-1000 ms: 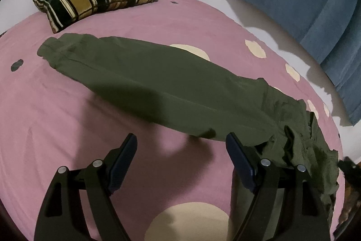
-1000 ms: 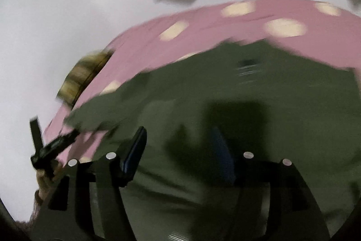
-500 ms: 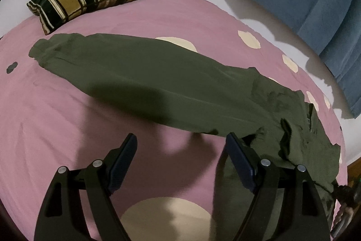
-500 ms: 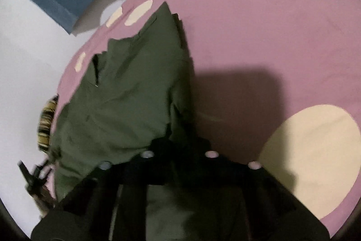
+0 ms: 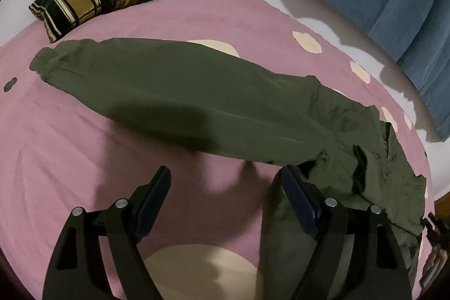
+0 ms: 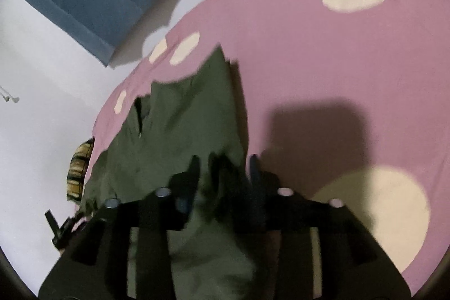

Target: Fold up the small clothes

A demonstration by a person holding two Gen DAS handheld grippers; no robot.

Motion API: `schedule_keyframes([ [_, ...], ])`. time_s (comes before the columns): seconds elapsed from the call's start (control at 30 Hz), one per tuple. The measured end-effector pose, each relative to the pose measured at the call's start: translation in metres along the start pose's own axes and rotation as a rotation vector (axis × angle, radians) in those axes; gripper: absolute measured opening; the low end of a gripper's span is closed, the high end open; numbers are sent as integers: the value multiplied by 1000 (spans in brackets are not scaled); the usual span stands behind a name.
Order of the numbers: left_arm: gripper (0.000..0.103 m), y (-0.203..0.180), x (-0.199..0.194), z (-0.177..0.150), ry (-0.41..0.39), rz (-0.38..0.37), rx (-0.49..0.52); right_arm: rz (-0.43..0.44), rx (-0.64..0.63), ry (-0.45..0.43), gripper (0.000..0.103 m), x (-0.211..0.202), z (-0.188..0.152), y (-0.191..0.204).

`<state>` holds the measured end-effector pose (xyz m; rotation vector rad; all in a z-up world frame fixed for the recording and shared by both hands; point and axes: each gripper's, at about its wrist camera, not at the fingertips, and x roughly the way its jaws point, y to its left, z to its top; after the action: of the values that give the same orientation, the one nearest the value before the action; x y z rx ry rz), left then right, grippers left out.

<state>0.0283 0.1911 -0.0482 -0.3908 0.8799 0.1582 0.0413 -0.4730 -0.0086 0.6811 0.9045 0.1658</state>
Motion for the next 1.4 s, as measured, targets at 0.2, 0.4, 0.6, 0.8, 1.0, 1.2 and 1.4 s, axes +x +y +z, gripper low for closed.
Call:
schedule_keyframes([
  [0.2, 80, -1, -2, 2, -19, 9, 9, -2, -15, 0, 45, 42, 49, 8],
  [0.4, 80, 8, 3, 3, -15, 39, -6, -97, 14, 89, 14, 91, 63, 0],
  [0.6, 80, 19, 5, 3, -6, 51, -21, -110, 43, 71, 18, 85, 64, 0],
  [0.8, 80, 31, -5, 2, -26, 64, -24, -90, -10, -51, 43, 36, 40, 47],
  [1.0, 80, 56, -12, 3, -26, 55, -92, 129, -85, 66, 53, 49, -20, 101],
  [1.2, 80, 93, -25, 6, -41, 59, -159, 64, -136, 235, 55, 108, -63, 105],
  [1.4, 80, 164, -35, 24, -58, 39, -331, 73, -138, 228, 57, 104, -61, 102],
])
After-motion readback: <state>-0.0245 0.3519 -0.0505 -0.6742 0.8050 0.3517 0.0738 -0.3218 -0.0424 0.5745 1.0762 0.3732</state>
